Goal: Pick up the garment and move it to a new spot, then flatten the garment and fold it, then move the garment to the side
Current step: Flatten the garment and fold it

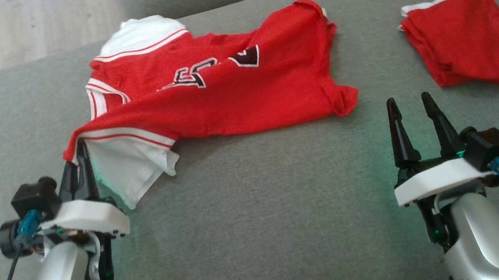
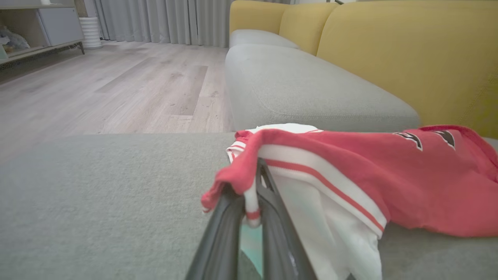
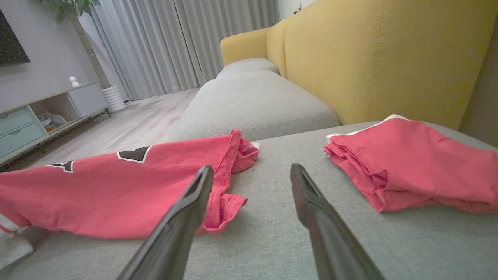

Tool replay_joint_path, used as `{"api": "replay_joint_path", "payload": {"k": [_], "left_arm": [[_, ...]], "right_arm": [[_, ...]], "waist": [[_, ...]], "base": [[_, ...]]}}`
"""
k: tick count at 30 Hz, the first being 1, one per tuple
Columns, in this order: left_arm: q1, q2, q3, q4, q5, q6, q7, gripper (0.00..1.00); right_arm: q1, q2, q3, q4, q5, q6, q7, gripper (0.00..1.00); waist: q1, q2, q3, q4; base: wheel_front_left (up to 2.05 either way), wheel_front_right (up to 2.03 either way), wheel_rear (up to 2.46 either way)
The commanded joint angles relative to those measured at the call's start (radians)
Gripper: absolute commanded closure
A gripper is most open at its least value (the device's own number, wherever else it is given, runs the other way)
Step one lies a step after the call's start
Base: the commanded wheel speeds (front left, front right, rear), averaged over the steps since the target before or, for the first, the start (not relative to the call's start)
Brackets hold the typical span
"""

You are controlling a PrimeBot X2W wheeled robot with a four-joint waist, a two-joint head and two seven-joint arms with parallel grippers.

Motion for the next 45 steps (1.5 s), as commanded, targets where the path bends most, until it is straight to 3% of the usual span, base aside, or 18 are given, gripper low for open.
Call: {"api": "replay_joint_path", "payload": {"k": [1, 15, 16, 17, 18, 19, 30, 36, 45], "left_arm": [[-0.012, 0.044, 0.036, -0.05, 0.002, 0.012, 0.016, 1.0], [0.046, 0.072, 0.041, -0.102, 0.018, 0.09, 0.042, 1.0], [0.047, 0.071, 0.039, -0.104, 0.019, 0.092, 0.042, 0.93], [0.049, 0.069, 0.035, -0.103, 0.02, 0.093, 0.043, 0.56], [0.05, 0.067, 0.028, -0.102, 0.024, 0.095, 0.044, 0.05], [0.052, 0.065, 0.02, -0.099, 0.029, 0.096, 0.047, 0.0], [0.037, 0.016, -0.007, -0.146, 0.084, 0.136, -0.045, 0.0], [0.045, -0.031, -0.033, -0.188, 0.111, 0.124, -0.069, 0.0], [0.038, -0.07, -0.041, -0.168, 0.131, 0.092, -0.075, 0.0]], "right_arm": [[-0.006, 0.0, 0.027, -0.018, -0.011, -0.001, -0.011, 0.0], [-0.02, 0.0, 0.041, 0.032, -0.023, -0.001, -0.011, 0.0], [-0.021, 0.0, 0.041, 0.033, -0.024, -0.001, -0.011, 0.0], [-0.022, 0.0, 0.042, 0.035, -0.023, -0.001, -0.011, 0.0], [-0.022, 0.0, 0.043, 0.037, -0.023, -0.001, -0.011, 0.0], [-0.023, 0.0, 0.045, 0.039, -0.022, -0.001, -0.011, 0.0], [-0.014, 0.0, 0.035, 0.042, -0.018, -0.001, -0.011, 0.0], [-0.034, 0.0, 0.07, 0.082, -0.038, -0.001, 0.024, 0.0], [-0.119, 0.0, 0.094, 0.231, -0.168, -0.001, 0.099, 0.0]], "waist": [[0.0, 0.0, -0.01, 0.026], [0.0, 0.0, -0.015, 0.074], [0.0, 0.0, -0.015, 0.076], [0.0, 0.0, -0.016, 0.078], [0.0, 0.0, -0.016, 0.079], [0.0, 0.0, -0.016, 0.08], [0.0, 0.0, -0.007, 0.124], [0.0, 0.0, 0.018, 0.175], [0.0, 0.0, 0.05, 0.218]], "base": [[0.0, 0.0, 0.0], [0.0, 0.0, 0.0], [0.0, 0.0, 0.0], [0.0, 0.0, 0.0], [0.0, 0.0, 0.0], [0.0, 0.0, 0.0], [0.0, 0.0, 0.0], [0.0, 0.0, 0.0], [0.0, 0.0, 0.0]]}}
